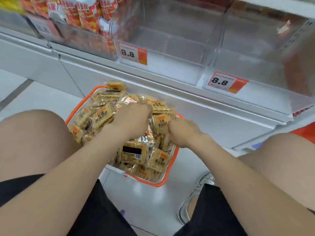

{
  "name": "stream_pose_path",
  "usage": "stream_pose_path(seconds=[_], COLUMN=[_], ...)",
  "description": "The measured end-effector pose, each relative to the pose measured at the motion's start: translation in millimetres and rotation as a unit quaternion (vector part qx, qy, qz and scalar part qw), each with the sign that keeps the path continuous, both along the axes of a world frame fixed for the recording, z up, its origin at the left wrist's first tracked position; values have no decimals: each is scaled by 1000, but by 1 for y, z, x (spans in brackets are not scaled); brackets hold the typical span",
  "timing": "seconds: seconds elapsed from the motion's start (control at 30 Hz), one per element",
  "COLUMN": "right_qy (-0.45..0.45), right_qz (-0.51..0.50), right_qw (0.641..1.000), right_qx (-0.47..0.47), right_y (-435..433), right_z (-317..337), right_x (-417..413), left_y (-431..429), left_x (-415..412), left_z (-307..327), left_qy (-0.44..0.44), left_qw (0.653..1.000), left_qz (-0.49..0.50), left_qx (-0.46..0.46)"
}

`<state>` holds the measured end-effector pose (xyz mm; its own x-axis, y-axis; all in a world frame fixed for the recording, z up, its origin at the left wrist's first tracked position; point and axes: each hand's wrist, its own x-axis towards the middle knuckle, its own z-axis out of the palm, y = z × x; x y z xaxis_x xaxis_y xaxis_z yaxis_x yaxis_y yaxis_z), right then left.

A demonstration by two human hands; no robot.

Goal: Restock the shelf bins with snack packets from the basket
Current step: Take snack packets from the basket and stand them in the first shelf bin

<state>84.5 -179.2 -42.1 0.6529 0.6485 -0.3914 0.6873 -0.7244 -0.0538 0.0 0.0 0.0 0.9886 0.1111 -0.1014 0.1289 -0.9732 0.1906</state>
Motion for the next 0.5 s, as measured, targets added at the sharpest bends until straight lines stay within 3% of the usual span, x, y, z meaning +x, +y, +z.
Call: stream_pose_path(seconds=[0.17,0.27,0.33,0.5], right_qy=[20,-1,-30,-11], right_qz=[103,138,180,178], right_qw=[988,981,971,966], right_qx=[-118,-139,-156,-186], right_y=[-48,-55,-52,-43], right_z=[-31,-40,-42,-42], right_x=[-29,-33,-33,-30], left_y=[-9,-19,-24,-29], left_x=[-12,-9,-10,-9], left_z=[8,12,9,5], left_qy=[93,68,62,81], left_qw=[993,995,994,992], left_qz=[-28,-65,-81,-93], left_qx=[62,15,32,34])
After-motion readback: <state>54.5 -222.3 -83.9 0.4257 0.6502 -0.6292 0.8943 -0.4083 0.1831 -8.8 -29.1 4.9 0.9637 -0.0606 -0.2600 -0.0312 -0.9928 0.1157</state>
